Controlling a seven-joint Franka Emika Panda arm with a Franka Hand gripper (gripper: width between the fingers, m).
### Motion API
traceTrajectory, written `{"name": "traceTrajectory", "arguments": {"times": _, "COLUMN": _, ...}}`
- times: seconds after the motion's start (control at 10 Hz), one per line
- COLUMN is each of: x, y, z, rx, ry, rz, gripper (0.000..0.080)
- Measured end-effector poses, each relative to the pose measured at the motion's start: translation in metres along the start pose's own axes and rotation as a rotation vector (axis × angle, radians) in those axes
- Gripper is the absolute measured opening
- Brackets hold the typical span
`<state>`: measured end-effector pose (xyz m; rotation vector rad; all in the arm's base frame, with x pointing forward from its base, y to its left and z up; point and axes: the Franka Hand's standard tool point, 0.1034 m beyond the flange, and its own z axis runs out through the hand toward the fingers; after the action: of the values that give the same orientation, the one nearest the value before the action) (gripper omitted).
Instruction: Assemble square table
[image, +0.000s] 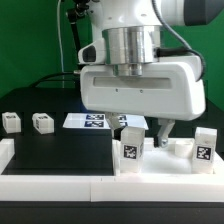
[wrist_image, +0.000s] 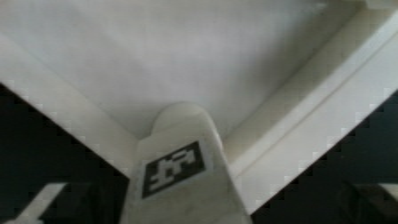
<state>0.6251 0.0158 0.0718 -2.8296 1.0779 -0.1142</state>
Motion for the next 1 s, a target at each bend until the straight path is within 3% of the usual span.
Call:
{"name": "traceTrajectory", "arguments": {"times": 0.2, "x": 0.0012, "y": 0.0030, "z": 0.0004, "rx": -0.003, "ry": 0.001, "rz": 0.022, "gripper": 0.0389}}
{"name": "traceTrajectory", "arguments": {"times": 0.3, "x": 0.0016, "y": 0.0068, "z": 0.0013, "rx": -0.009, "ry": -0.003, "rz": 0.032, "gripper": 0.0389}}
{"name": "traceTrajectory", "arguments": {"times": 0.4, "x": 0.0013, "y": 0.0074, "z": 0.0015, "rx": -0.010, "ry": -0.004, "rz": 0.086, "gripper": 0.0291}}
{"name": "traceTrajectory", "arguments": {"times": 0.8, "x": 0.0014, "y": 0.0074, "z": 0.0015, "rx": -0.010, "ry": -0.003, "rz": 0.342, "gripper": 0.0291}}
{"name": "traceTrajectory", "arguments": {"times": 1.0, "x": 0.0027, "y": 0.0035, "z": 0.0021, "rx": -0.034, "ry": -0.050, "rz": 0.723, "gripper": 0.0291}}
